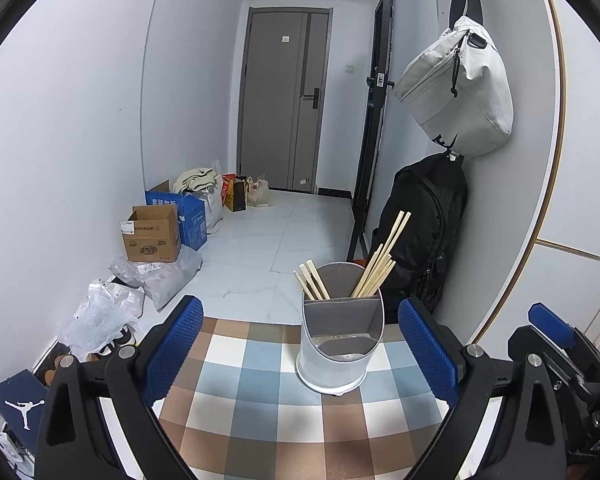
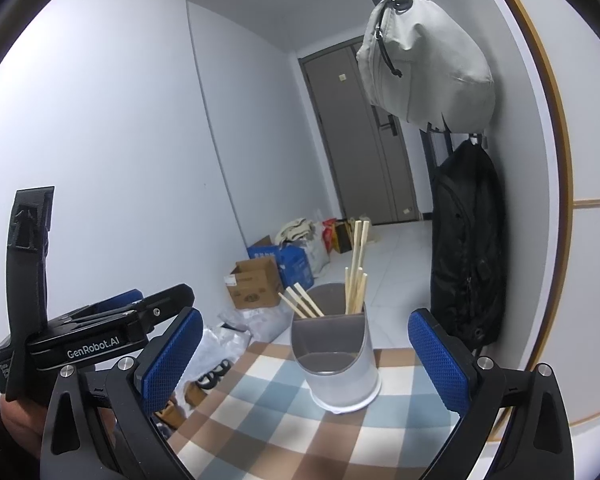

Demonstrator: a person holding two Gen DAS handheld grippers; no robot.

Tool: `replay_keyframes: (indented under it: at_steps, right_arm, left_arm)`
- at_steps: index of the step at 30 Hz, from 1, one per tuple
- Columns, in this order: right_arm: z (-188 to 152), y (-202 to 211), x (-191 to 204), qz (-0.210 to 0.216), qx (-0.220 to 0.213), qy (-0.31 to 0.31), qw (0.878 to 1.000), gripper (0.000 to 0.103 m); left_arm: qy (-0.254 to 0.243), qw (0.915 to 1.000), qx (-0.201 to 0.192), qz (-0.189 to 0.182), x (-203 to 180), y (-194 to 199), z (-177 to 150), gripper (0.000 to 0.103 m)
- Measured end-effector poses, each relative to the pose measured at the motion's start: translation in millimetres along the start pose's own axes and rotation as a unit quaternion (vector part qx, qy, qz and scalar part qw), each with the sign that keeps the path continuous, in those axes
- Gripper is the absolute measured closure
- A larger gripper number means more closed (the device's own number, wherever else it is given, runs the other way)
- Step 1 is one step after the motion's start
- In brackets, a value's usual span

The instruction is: Organize utensils

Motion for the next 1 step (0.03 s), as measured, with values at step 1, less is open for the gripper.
replay_keyframes:
  at_steps: [1]
  right_arm:
    - [-0.6,-1.0,-0.7,0.000,0.001,0.000,1.000,0.000]
  left_arm:
    - [0.000,1.0000,0.001,-0.001,-0.2,-1.4,-0.5,0.007]
Point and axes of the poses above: each gripper's, at about its wrist camera, not at the fingertips, and y roughly against the way its jaws point, x to its left, z to its top, the point moved 8 cm from there along -y, roughly the way its jaws point, and after that the axes turned 15 degrees about z, right-handed, at the moved point
